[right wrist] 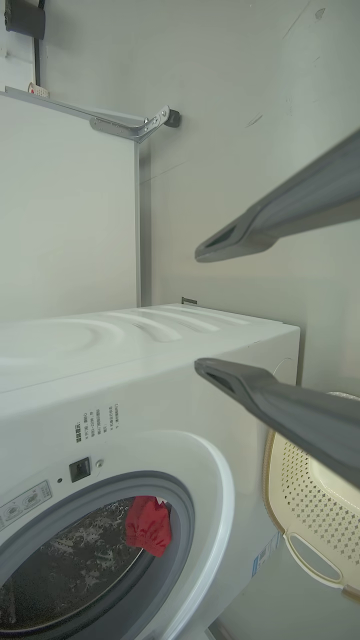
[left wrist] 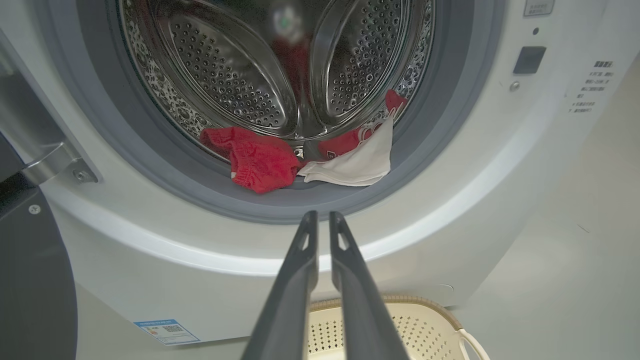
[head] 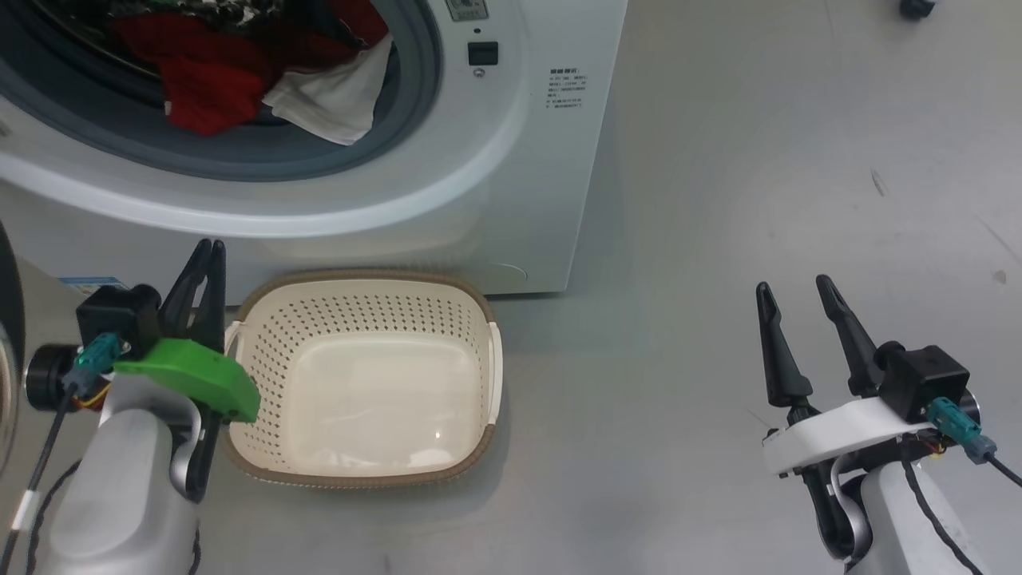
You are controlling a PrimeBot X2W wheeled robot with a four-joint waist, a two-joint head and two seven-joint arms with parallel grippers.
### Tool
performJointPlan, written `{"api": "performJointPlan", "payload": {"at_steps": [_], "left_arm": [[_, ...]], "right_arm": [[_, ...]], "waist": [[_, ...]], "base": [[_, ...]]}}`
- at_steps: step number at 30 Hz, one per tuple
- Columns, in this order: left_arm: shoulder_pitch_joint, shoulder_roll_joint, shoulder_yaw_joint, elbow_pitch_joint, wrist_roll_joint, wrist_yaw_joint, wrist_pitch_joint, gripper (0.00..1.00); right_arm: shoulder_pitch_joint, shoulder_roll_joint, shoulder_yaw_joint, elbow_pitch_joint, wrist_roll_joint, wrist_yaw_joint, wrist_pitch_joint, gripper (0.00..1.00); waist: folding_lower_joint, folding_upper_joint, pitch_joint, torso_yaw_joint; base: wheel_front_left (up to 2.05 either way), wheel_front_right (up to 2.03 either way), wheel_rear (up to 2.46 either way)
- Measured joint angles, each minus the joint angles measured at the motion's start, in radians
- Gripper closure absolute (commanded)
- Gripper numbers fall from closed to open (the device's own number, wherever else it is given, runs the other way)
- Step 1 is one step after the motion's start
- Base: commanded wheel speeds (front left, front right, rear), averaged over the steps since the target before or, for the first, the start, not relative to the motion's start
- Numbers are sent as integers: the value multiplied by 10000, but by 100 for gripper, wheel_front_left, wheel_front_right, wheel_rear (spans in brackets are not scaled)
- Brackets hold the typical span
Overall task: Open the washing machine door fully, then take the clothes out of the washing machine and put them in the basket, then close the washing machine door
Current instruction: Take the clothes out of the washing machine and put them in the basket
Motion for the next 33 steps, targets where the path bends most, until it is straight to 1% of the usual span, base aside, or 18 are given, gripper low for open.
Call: {"api": "performJointPlan", "payload": {"at_steps": [1,6,13,18,21,33], "left_arm": [[215,-12,63,-69,-151,-10,2,0],[1208,-8,391,-857,-495,-12,10,0],[1901,-23,677,-2211,-650,-19,12,0],[2422,-40,859,-2769,-650,-21,12,0],[2568,-36,976,-3118,-650,-25,12,0],[3007,-79,997,-3824,-644,-54,10,0]], "right_arm": [[128,10,0,29,0,38,0,0],[436,48,56,61,0,75,0,0],[600,88,96,-71,0,81,0,0],[613,111,130,-171,0,88,0,0],[614,127,151,-244,0,157,0,0],[617,132,111,-278,0,167,0,0]], "waist": [[0,0,-142,60],[0,0,-773,301],[0,0,-1293,492],[0,0,-1322,476],[0,0,-1251,421],[0,0,-1139,329]], "base": [[0,0,0],[0,0,0],[0,0,0],[0,0,0],[0,0,0],[0,0,0]]}}
